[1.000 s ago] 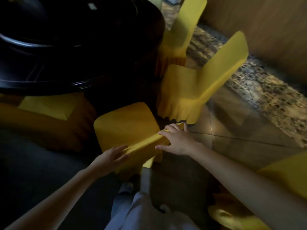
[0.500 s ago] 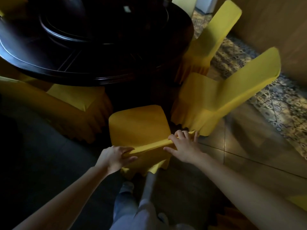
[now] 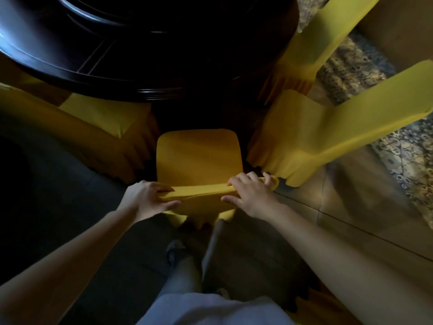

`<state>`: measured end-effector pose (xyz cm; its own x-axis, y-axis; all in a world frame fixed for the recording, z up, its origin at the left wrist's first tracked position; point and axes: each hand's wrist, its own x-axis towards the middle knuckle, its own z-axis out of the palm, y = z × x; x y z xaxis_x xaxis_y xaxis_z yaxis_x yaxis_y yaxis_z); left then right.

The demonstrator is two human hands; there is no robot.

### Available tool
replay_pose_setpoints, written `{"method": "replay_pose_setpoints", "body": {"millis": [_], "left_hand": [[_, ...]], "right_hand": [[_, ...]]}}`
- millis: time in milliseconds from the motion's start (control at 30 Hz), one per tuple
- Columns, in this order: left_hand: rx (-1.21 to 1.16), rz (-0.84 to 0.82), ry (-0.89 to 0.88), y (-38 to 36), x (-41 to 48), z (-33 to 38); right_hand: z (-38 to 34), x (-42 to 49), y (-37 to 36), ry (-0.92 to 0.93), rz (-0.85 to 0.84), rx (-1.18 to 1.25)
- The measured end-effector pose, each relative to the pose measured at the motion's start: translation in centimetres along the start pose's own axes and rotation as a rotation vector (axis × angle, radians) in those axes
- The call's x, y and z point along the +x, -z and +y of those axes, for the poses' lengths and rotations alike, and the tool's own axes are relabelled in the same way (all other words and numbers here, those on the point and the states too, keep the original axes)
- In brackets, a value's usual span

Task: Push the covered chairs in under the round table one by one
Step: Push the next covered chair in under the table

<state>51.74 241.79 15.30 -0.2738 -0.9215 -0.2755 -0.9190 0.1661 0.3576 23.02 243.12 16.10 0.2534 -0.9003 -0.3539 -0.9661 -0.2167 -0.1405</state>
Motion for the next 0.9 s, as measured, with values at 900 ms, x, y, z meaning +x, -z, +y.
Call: {"method": "replay_pose_setpoints", "body": {"millis": [900], "left_hand": [[-0.058,-0.039,0.079,6.4,14.7,-4.3]], "right_hand": [[1.8,15.7,5.5,0.024,0.097,-0.007]]}}
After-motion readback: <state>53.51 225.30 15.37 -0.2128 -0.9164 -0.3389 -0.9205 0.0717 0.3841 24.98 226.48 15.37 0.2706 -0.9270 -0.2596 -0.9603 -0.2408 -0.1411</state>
